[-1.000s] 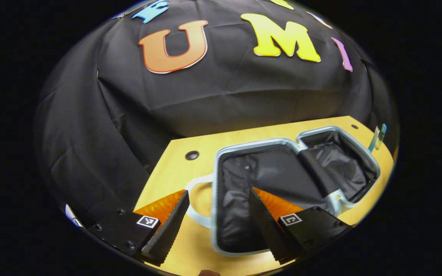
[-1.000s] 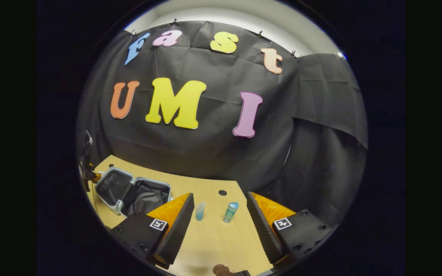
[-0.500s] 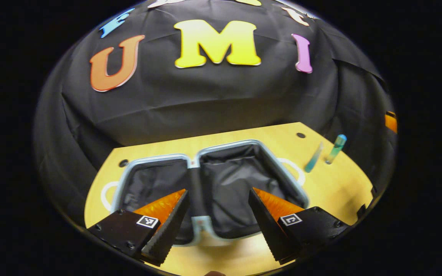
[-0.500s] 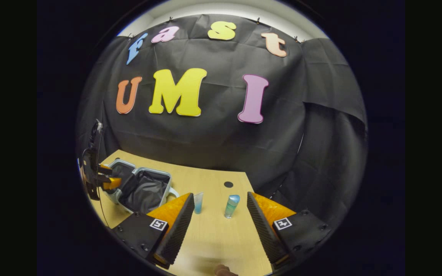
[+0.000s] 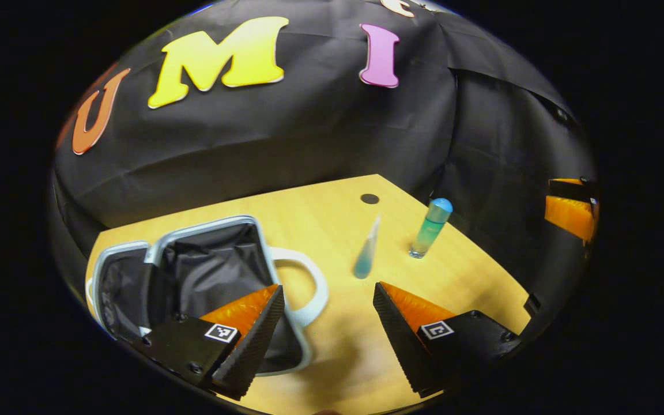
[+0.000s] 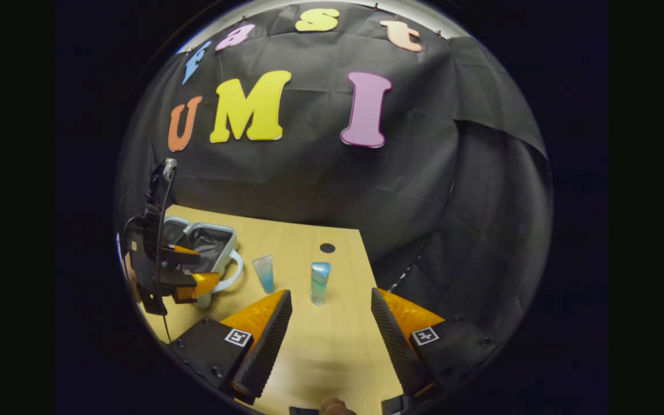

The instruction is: First open the suitcase, pack the skin care products into it, and then close the suitcase.

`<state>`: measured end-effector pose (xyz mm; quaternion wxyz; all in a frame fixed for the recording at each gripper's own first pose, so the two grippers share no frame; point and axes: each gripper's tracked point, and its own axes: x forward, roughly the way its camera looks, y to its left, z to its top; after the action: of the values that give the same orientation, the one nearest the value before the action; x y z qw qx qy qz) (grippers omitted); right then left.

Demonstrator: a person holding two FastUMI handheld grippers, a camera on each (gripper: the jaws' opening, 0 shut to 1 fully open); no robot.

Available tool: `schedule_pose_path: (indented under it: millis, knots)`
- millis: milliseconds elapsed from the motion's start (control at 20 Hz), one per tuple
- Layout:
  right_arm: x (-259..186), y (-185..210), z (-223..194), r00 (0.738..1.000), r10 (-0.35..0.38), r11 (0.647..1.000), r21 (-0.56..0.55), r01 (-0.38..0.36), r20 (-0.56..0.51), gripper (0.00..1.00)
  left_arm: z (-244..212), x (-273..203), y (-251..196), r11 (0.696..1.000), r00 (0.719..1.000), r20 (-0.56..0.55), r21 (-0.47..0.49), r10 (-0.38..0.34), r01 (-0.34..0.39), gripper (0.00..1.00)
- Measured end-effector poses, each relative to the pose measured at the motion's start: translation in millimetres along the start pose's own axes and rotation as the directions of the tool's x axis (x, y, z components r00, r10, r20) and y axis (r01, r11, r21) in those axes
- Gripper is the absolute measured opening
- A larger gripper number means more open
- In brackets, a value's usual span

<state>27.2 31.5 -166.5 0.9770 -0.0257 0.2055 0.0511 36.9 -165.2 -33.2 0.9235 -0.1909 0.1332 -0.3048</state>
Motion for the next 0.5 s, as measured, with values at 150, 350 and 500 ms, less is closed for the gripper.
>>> schedule_pose_path:
  millis: [150, 350, 500]
  knots:
    - [13, -18, -13, 1.000, 0.004, 1.000, -0.012, -0.004, -0.029, 0.82, -3, 38, -28, 1.000, 1.000, -0.029, -0.006, -0.003, 0.003, 0.99]
    - [29, -42, -32, 0.998, -0.002, 0.999, -0.036, 0.000, -0.063, 0.82, 2, 87, -42, 0.999, 0.999, -0.030, 0.045, 0.020, -0.018, 0.99]
    - [40, -54, -39, 0.999, -0.002, 1.000, -0.006, 0.001, -0.049, 0.82, 5, 119, -32, 0.992, 0.995, -0.015, 0.072, 0.100, -0.099, 0.88]
